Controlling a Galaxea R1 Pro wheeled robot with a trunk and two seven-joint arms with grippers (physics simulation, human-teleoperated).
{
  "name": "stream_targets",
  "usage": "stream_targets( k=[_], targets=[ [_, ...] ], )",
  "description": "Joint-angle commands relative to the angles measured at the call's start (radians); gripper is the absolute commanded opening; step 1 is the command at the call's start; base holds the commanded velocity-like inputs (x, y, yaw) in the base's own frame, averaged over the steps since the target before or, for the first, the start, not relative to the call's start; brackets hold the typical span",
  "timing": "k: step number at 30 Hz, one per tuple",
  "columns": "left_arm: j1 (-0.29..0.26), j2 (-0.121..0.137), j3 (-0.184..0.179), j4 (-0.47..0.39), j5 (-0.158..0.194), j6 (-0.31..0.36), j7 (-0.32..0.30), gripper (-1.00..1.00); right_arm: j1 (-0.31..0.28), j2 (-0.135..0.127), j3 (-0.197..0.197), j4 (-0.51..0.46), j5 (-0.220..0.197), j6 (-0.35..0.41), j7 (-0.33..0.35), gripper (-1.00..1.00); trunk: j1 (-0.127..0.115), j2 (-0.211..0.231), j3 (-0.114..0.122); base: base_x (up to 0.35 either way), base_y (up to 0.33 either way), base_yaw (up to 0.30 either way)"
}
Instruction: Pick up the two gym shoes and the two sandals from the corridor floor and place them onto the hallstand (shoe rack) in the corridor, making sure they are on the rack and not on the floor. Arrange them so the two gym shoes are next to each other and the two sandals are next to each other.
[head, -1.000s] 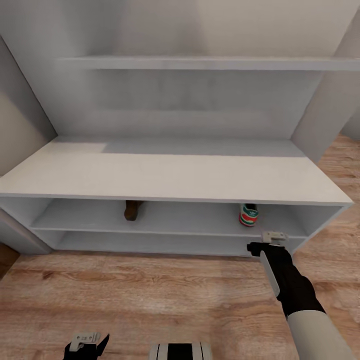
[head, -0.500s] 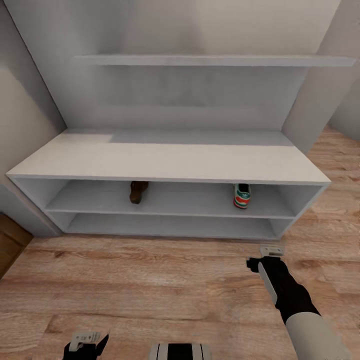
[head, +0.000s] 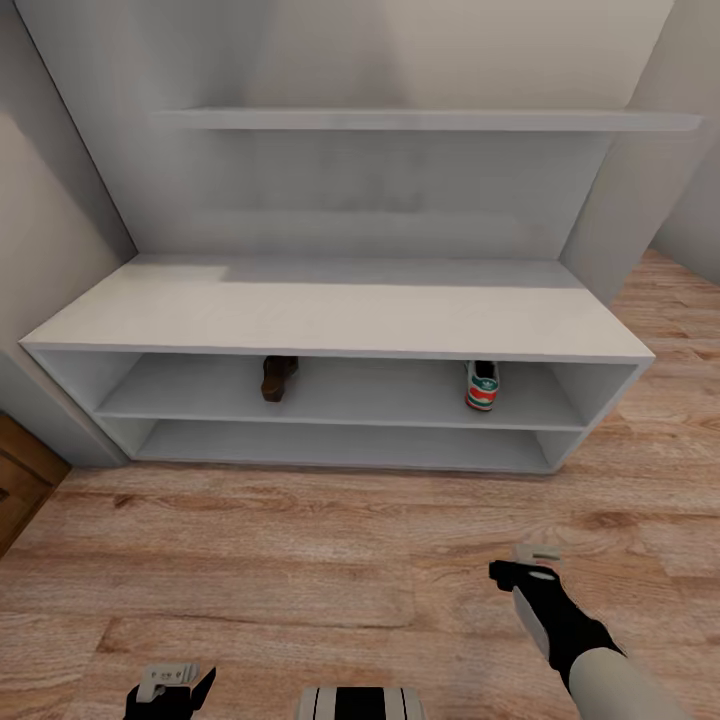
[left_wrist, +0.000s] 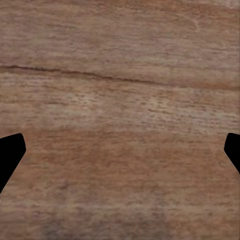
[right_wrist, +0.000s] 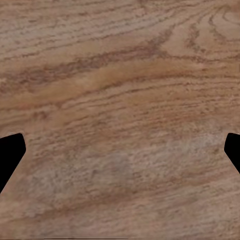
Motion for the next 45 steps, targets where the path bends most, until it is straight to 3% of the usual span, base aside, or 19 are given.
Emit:
stream_targets(
  k=[1,6,13,16,24,25,34,45],
  targets=[
    [-0.001,-0.001,0.009,0.001,-0.010,-0.005,-0.005,1.00,0.000,0.000,0.000,0.032,-0.003,-0.030,0.003,1.00,0.000,0.000,-0.001,-0.008,0.000,0.000],
    [-0.001,-0.001,0.010,0.001,-0.009,-0.006,-0.003,1.00,0.000,-0.009,0.002,0.225,-0.002,-0.225,0.050,1.00,0.000,0.000,-0.001,-0.004,0.000,0.000],
    [0.001,-0.002,0.010,0.001,-0.008,-0.007,-0.003,1.00,0.003,-0.034,0.003,0.407,0.000,-0.454,0.116,1.00,0.000,0.000,-0.001,-0.001,0.000,0.000],
    [0.003,-0.002,0.011,0.002,-0.007,-0.007,-0.003,1.00,0.028,-0.040,0.004,0.438,0.000,-0.562,0.137,1.00,0.000,0.000,-0.001,0.000,0.000,0.000],
    [0.017,0.001,0.013,0.002,-0.005,-0.008,-0.001,1.00,0.110,-0.044,0.005,0.456,-0.001,-0.721,0.150,1.00,0.000,0.000,-0.001,0.000,0.000,0.000],
    [0.019,0.001,0.014,0.002,-0.006,-0.008,0.000,1.00,0.130,-0.043,0.005,0.458,0.000,-0.767,0.152,1.00,0.000,0.000,-0.001,0.000,0.000,0.000],
    [0.021,0.000,0.014,0.004,-0.006,-0.033,0.001,1.00,0.143,-0.038,0.004,0.459,0.036,-0.799,0.151,1.00,0.000,0.000,-0.001,0.000,0.000,0.000],
    [0.021,0.001,0.015,0.013,-0.005,-0.040,0.002,1.00,0.144,-0.029,0.002,0.459,0.045,-0.802,0.147,1.00,0.000,0.000,-0.001,0.000,0.000,0.000]
  ],
)
